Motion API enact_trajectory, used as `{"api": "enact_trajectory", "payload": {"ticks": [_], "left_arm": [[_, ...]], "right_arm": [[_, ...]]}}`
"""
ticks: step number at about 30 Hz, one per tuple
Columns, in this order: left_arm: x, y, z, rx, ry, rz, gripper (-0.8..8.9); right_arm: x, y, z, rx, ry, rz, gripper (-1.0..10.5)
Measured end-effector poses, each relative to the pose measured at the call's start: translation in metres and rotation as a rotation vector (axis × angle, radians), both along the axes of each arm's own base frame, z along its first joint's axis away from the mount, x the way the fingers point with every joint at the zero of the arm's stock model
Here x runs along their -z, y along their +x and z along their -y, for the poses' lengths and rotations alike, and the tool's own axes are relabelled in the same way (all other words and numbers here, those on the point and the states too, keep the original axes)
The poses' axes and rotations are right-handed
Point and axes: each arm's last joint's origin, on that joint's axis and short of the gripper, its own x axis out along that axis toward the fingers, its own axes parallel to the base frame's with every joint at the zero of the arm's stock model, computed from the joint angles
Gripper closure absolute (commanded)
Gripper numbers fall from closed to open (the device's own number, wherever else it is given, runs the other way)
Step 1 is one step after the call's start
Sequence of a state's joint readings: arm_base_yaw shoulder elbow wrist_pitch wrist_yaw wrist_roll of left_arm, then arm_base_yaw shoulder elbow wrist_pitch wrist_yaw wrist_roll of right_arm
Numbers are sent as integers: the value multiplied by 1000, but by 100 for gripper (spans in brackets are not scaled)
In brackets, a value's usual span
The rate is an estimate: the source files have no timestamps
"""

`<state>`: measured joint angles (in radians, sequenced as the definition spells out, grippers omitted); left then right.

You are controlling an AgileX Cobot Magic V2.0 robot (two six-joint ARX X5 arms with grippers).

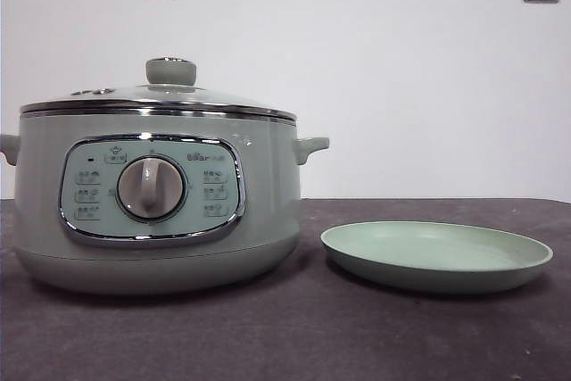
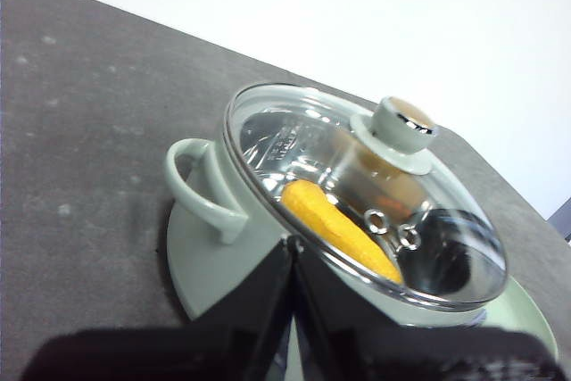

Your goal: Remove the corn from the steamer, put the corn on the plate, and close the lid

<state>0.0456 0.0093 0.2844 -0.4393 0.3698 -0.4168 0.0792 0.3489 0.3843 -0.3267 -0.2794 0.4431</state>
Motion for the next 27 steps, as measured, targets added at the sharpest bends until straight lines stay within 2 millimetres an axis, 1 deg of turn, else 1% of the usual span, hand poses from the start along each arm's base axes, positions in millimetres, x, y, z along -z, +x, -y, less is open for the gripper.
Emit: {"api": "enact_trajectory", "payload": {"ticks": [6,11,15,19,22,24,25,26,27], "left_arm": [[-20,0,1,38,-3,-24,822],[-41,8,2,100,25,-70,822],[-61,19,3,160,71,-114,822],[-80,31,3,237,123,-170,821],[-92,41,4,283,158,-226,817],[-100,48,4,310,177,-258,811],[-103,52,5,326,185,-267,792],[-107,55,5,340,191,-268,735],[-110,59,6,353,195,-269,630]], "right_arm": [[-36,14,-3,-90,-75,-8,955],[-57,24,-5,-182,-130,-48,948],[-71,33,-8,-281,-169,-88,946],[-76,41,-11,-394,-196,-165,946],[-75,48,-12,-456,-202,-244,944],[-73,52,-13,-477,-205,-271,912],[-72,54,-13,-482,-208,-277,874],[-71,55,-14,-487,-210,-281,837],[-71,56,-14,-492,-213,-283,791]]}}
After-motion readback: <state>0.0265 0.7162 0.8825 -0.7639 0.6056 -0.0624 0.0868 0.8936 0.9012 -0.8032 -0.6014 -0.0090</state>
